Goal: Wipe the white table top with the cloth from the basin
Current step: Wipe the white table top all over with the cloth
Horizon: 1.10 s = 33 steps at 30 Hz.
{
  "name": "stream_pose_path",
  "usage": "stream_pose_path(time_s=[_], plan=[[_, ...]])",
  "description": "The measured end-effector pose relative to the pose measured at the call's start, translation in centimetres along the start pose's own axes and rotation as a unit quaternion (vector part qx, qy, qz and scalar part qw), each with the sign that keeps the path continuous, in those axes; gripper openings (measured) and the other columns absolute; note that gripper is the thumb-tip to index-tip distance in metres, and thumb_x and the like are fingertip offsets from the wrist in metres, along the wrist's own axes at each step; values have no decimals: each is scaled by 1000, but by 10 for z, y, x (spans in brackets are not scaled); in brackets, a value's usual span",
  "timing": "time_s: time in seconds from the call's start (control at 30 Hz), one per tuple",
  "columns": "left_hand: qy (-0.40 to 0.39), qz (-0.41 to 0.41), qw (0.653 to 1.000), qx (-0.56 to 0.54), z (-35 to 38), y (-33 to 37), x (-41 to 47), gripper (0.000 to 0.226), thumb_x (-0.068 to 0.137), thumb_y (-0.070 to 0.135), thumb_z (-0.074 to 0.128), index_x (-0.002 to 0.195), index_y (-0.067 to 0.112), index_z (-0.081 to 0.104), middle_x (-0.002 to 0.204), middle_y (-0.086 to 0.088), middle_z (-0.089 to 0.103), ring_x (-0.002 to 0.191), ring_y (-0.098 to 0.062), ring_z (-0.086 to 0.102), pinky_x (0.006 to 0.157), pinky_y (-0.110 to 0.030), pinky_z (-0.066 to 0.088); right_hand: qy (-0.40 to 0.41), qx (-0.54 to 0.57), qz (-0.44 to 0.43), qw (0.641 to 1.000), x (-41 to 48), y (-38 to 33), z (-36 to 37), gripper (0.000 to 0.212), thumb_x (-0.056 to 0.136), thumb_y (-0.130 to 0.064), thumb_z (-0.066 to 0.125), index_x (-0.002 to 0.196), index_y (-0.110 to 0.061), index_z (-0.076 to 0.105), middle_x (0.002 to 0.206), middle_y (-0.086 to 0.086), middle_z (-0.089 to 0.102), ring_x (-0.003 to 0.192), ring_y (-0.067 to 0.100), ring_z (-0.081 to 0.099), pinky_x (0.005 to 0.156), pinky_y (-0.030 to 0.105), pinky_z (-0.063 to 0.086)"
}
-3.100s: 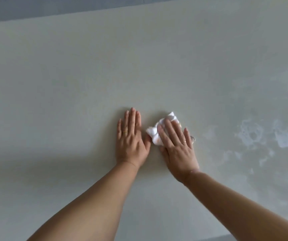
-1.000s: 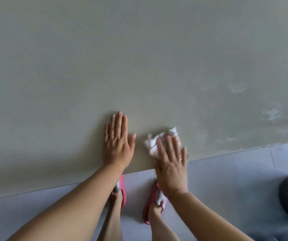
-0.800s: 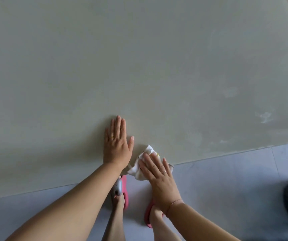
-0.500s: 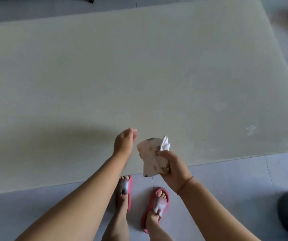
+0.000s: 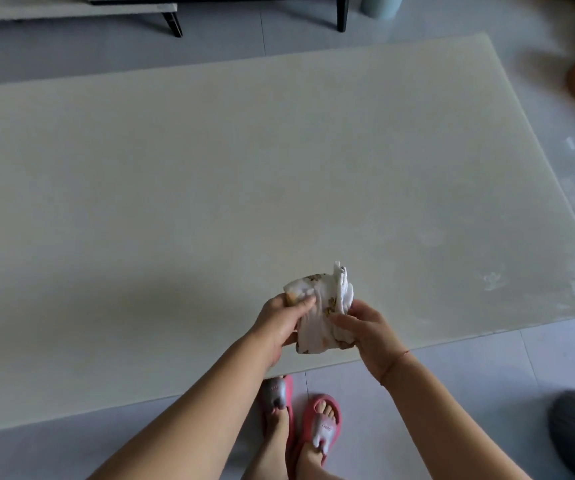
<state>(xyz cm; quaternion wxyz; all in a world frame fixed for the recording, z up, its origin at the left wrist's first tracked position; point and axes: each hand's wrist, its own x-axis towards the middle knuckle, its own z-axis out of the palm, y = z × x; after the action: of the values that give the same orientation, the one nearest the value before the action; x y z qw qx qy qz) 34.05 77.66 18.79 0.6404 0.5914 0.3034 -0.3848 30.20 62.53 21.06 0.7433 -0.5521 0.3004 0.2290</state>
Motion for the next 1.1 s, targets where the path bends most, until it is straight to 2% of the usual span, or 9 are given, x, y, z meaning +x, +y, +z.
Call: stream_pose_path(time_s=[0.13, 0.37, 0.53, 0.6, 0.7, 0.8, 0.87, 0.97, 1.1], plan=[[37, 96, 990, 93, -1, 1, 7, 16, 89, 38, 63, 97, 25, 64, 88, 7, 70, 81, -9, 65, 66, -21, 48, 87, -142, -25, 986, 11, 7, -2, 12, 83, -10, 69, 93, -11, 63, 78, 4, 60, 69, 17, 57, 60, 29, 48], [36, 100, 988, 111, 19, -22, 24, 12, 95, 19, 55, 106, 17, 59, 77, 1, 62, 63, -14, 58, 52, -26, 49, 162, -13, 37, 986, 8, 21, -35, 15, 93, -7, 53, 88, -7, 67, 79, 11, 61, 70, 22, 54, 65, 33, 46], [33, 107, 981, 158, 42, -34, 39, 7, 95, 22, 54, 100, 17, 54, 85, -2, 62, 79, -23, 59, 71, -28, 45, 191, 75, 89, 975, 11, 24, -63, 25, 97, -11, 44, 104, 3, 62, 88, 15, 62, 77, 27, 55, 66, 35, 45], [14, 102, 980, 171, 49, -36, 41, 21, 90, 28, 63, 103, 16, 53, 89, -2, 63, 83, -23, 62, 73, -30, 49, 178, 20, 101, 979, 13, 24, -71, 25, 95, -26, 52, 99, -3, 63, 87, 13, 63, 77, 26, 58, 70, 38, 49], [-7, 111, 969, 220, 57, -38, 44, 42, 80, 21, 75, 113, 14, 50, 101, -7, 67, 92, -24, 65, 82, -39, 53, 204, -89, 79, 972, 17, 23, -80, 20, 88, -24, 64, 96, -7, 58, 90, 13, 63, 78, 24, 58, 73, 41, 50], [9, 117, 963, 242, 61, -37, 49, 53, 81, 21, 74, 126, 20, 45, 91, -3, 67, 81, -22, 64, 73, -31, 52, 258, -152, 19, 954, 23, 23, -86, 15, 89, -25, 62, 91, -12, 54, 79, 5, 65, 69, 22, 58, 61, 33, 48], [23, 152, 936, 318, 63, -36, 51, 60, 84, 26, 71, 136, 25, 39, 89, 2, 63, 80, -19, 60, 64, -19, 43, 269, -257, -13, 928, 29, 26, -87, 14, 90, -26, 59, 92, -15, 52, 73, 0, 62, 68, 24, 58, 59, 33, 46], [52, 201, 872, 444, 66, -40, 49, 73, 86, 31, 67, 146, 23, 26, 119, -6, 60, 102, -25, 60, 79, -28, 44, 289, -410, -29, 865, 34, 38, -89, 21, 90, -27, 57, 107, -15, 53, 98, 6, 60, 88, 30, 56, 75, 40, 47], [195, 306, 739, 568, 56, -37, 52, 58, 82, 26, 69, 133, 7, 48, 112, -15, 57, 99, -35, 57, 81, -41, 46, 312, -567, -101, 755, 36, 51, -74, 47, 87, -26, 59, 131, -15, 49, 139, 13, 43, 126, 34, 40, 105, 44, 26]])
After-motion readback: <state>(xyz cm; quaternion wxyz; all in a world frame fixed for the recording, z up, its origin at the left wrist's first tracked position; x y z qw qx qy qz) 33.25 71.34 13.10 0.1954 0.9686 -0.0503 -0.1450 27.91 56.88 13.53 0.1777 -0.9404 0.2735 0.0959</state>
